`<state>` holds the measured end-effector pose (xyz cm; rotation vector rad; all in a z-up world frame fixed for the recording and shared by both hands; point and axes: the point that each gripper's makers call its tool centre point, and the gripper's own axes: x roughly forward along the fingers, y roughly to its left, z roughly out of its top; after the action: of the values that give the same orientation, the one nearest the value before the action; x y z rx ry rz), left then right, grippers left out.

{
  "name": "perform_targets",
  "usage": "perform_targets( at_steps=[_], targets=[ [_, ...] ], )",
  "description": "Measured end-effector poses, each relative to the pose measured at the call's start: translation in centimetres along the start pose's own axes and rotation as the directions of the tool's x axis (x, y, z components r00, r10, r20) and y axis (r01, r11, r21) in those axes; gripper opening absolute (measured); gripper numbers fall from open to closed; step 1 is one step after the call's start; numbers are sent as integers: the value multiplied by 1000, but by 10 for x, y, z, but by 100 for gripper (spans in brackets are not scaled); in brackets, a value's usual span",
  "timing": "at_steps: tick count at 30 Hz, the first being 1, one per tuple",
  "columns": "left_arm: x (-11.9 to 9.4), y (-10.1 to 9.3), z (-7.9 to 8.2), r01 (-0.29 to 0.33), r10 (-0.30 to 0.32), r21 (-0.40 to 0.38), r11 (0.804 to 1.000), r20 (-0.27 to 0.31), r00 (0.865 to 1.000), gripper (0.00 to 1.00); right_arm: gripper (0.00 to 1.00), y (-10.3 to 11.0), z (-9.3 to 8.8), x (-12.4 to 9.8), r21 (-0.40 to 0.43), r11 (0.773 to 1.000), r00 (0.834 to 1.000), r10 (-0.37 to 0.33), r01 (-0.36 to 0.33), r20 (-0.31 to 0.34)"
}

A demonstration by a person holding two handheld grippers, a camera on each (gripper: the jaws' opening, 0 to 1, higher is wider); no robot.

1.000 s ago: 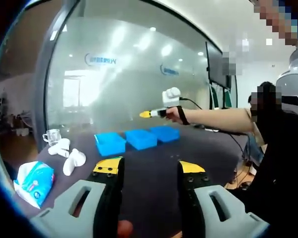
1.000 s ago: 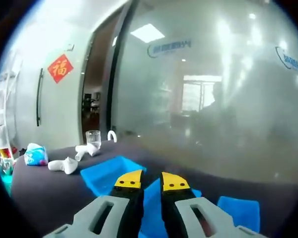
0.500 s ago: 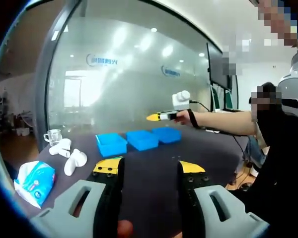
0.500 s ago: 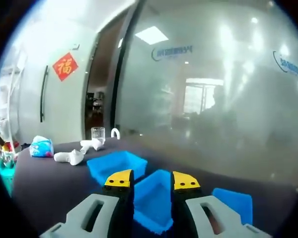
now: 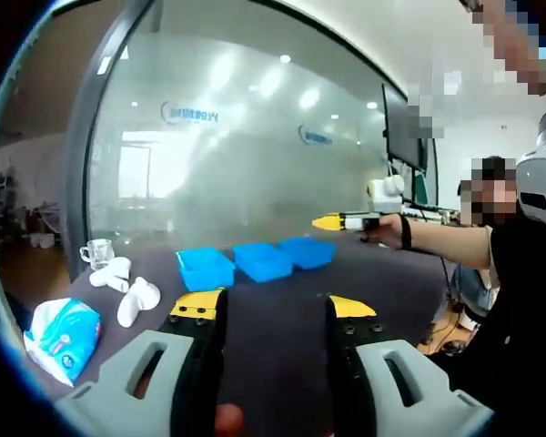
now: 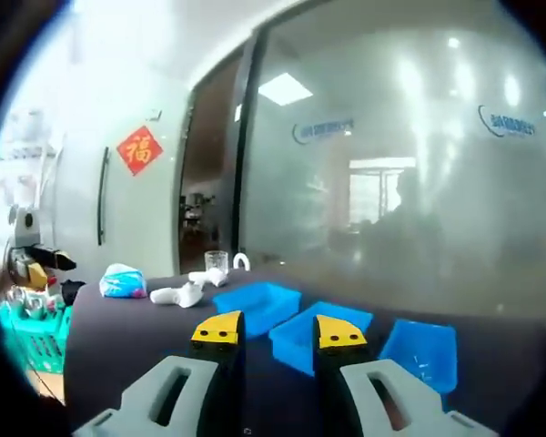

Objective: Sort the screws, nuts, and washers into the corresponding bins

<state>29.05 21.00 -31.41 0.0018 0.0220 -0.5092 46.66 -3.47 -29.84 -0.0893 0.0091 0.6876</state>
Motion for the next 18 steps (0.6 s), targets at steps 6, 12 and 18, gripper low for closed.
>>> perform_targets(
  at_steps=[6,12,18],
  targets=[
    [4,-3,2,14,-14,7,1000,5,1000,42,25,1,1,-40,15,1000,999,2,-2,35],
    [7,-7,-1,23,-23,9,1000,3,1000,42,26,1,-7,-77,53,999,998,-17,14,60],
    [9,-10,-2,36,-36,3,999,3,999,43,28,1,-22,-106,63,997,998,-42,40,37]
  ],
)
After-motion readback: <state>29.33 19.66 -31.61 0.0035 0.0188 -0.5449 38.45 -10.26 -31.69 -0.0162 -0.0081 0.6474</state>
